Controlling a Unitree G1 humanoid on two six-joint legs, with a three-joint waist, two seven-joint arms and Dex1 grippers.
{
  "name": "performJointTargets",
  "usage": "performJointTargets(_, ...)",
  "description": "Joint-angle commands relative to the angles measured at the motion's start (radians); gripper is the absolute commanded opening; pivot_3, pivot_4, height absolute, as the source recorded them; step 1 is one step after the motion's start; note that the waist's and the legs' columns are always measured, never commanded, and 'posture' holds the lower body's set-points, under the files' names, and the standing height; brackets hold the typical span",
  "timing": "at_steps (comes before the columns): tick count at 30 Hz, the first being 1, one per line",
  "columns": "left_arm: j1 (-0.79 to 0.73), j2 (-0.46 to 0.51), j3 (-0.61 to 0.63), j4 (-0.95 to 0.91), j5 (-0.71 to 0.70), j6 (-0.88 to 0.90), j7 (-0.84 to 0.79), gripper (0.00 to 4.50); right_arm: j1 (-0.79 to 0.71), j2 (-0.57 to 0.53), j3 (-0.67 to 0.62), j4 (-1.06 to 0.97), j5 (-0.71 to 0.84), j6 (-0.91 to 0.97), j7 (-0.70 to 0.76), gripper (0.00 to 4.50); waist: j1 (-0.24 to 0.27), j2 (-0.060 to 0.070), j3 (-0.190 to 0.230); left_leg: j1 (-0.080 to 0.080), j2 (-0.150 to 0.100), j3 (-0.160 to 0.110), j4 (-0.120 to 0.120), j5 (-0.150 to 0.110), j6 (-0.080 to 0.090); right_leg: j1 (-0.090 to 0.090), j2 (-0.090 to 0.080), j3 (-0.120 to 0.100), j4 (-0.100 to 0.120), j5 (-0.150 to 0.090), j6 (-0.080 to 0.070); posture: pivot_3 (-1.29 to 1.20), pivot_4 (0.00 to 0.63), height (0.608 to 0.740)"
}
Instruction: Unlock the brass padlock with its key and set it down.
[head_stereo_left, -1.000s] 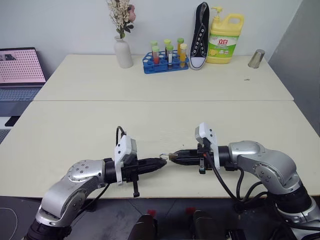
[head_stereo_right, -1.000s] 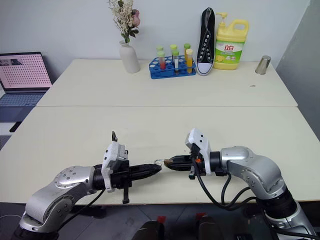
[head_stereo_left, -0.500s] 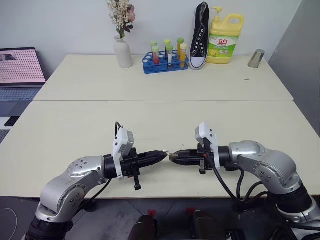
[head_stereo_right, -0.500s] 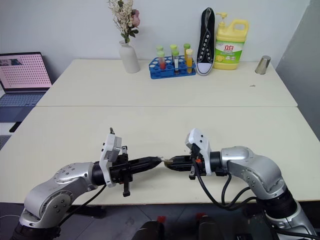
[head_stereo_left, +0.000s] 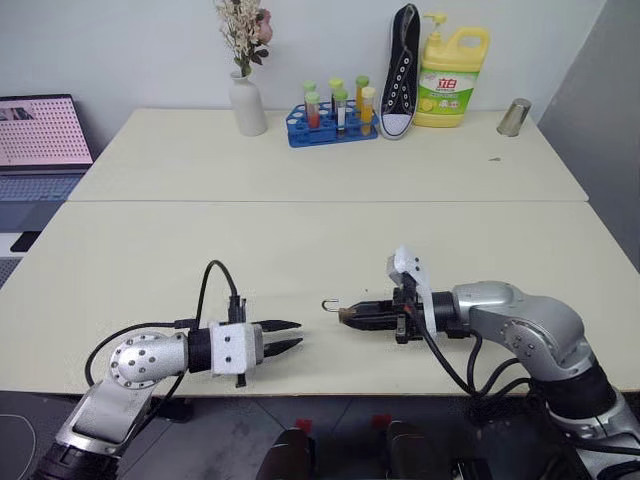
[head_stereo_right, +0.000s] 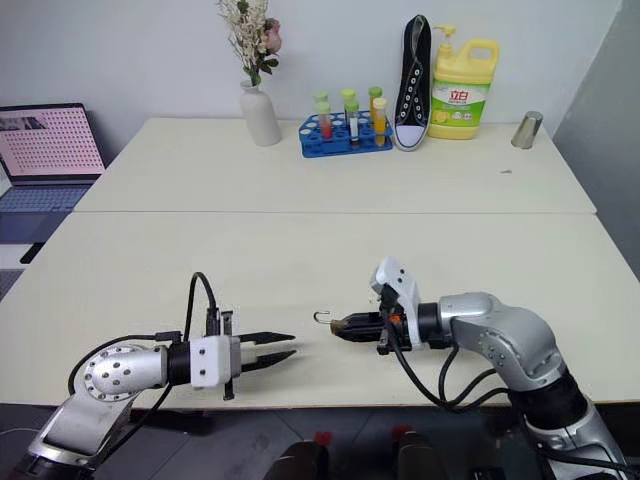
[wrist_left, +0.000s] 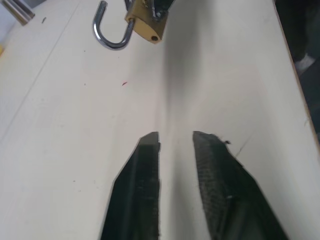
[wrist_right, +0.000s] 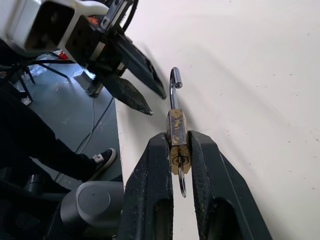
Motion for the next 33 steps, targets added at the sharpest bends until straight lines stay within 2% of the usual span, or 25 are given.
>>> performJointTargets(1, 0.001, -0.007, 0.031, 0.027, 0.000, -0.098, 0.027, 2.39, -0.048, 0.013, 0.013, 0.040, -0.005, 0.007, 0.024, 0.15, -0.001, 0.000, 0.000, 0.000, 0.000, 0.000, 0.000, 0.000, 0.000, 0.000, 0.000, 0.000, 0.000, 0.000, 0.000, 0.00, 0.150, 0.740)
performJointTargets(4, 0.034, -0.014, 0.042, 0.025, -0.002, -0.079, 0.064, 3.36, -0.119, 0.060, 0.047, 0.173, -0.040, 0.004, 0.031, 0.15, -0.005, 0.000, 0.000, 0.000, 0.000, 0.000, 0.000, 0.000, 0.000, 0.000, 0.000, 0.000, 0.001, 0.000, 0.000, 0.00, 0.150, 0.740)
performJointTargets(7, 0.053, -0.048, 0.047, -0.027, -0.040, -0.033, 0.104, 4.34, -0.232, 0.130, 0.104, 0.396, -0.128, -0.041, 0.050, 0.15, -0.009, 0.001, 0.000, 0.001, 0.000, 0.001, 0.000, 0.000, 0.000, -0.001, 0.000, 0.000, 0.003, 0.000, 0.000, 0.00, 0.150, 0.740)
performJointTargets(11, 0.053, -0.072, 0.049, -0.067, -0.086, 0.051, 0.117, 4.48, -0.310, 0.164, 0.130, 0.556, -0.193, -0.083, 0.105, 0.15, -0.005, 0.001, 0.001, 0.000, 0.000, 0.000, 0.000, 0.000, 0.000, -0.003, 0.001, 0.000, 0.005, 0.000, 0.000, 0.00, 0.150, 0.740)
performJointTargets(15, 0.019, -0.098, 0.051, -0.119, -0.177, 0.235, 0.141, 4.50, -0.395, 0.187, 0.126, 0.750, -0.256, -0.121, 0.156, 0.15, -0.005, 0.002, 0.001, -0.001, -0.001, 0.000, 0.000, 0.000, 0.000, -0.004, 0.000, 0.000, 0.005, 0.000, 0.000, 0.00, 0.150, 0.740)
performJointTargets(17, 0.010, -0.100, 0.048, -0.127, -0.189, 0.278, 0.136, 4.50, -0.407, 0.181, 0.128, 0.791, -0.291, -0.145, 0.165, 0.88, -0.006, 0.002, 0.001, -0.001, -0.001, 0.000, 0.000, 0.000, 0.000, -0.004, 0.001, 0.000, 0.005, 0.000, 0.000, 0.00, 0.150, 0.740)
performJointTargets(20, -0.003, -0.110, 0.056, -0.132, -0.212, 0.343, 0.144, 4.50, -0.390, 0.126, 0.131, 0.746, -0.327, -0.171, 0.201, 1.81, -0.007, 0.003, 0.002, -0.001, 0.000, 0.000, 0.000, 0.000, 0.000, -0.005, 0.001, 0.000, 0.005, 0.000, 0.000, 0.00, 0.150, 0.740)
performJointTargets(24, -0.015, -0.101, 0.072, -0.126, -0.257, 0.515, 0.160, 4.50, -0.292, -0.021, 0.145, 0.538, -0.399, -0.276, 0.246, 3.24, -0.001, 0.003, 0.002, -0.002, -0.001, -0.001, 0.001, 0.000, 0.000, -0.005, 0.001, -0.001, 0.005, 0.000, 0.000, 0.00, 0.150, 0.740)
performJointTargets(27, -0.021, -0.093, 0.081, -0.127, -0.243, 0.591, 0.175, 4.50, -0.206, -0.084, 0.109, 0.374, -0.402, -0.297, 0.233, 4.33, -0.007, 0.003, 0.002, -0.003, -0.001, 0.000, 0.001, 0.000, 0.000, -0.005, 0.000, 0.000, 0.004, 0.000, 0.000, 0.00, 0.150, 0.740)
performJointTargets(31, -0.028, -0.065, 0.094, -0.131, -0.212, 0.639, 0.179, 4.50, -0.065, -0.180, 0.054, 0.132, -0.406, -0.365, 0.222, 4.42, -0.012, 0.003, 0.002, -0.002, 0.001, 0.000, 0.000, 0.000, 0.000, -0.005, 0.001, 0.000, 0.005, 0.000, 0.000, 0.00, 0.150, 0.740)
performJointTargets(33, 0.005, -0.029, 0.110, -0.154, -0.229, 0.641, 0.130, 4.50, 0.033, -0.226, 0.003, 0.016, -0.421, -0.423, 0.190, 4.42, -0.010, 0.003, 0.002, -0.002, 0.001, 0.000, 0.000, 0.000, 0.000, -0.005, 0.001, 0.000, 0.005, 0.000, 0.000, 0.00, 0.150, 0.740)
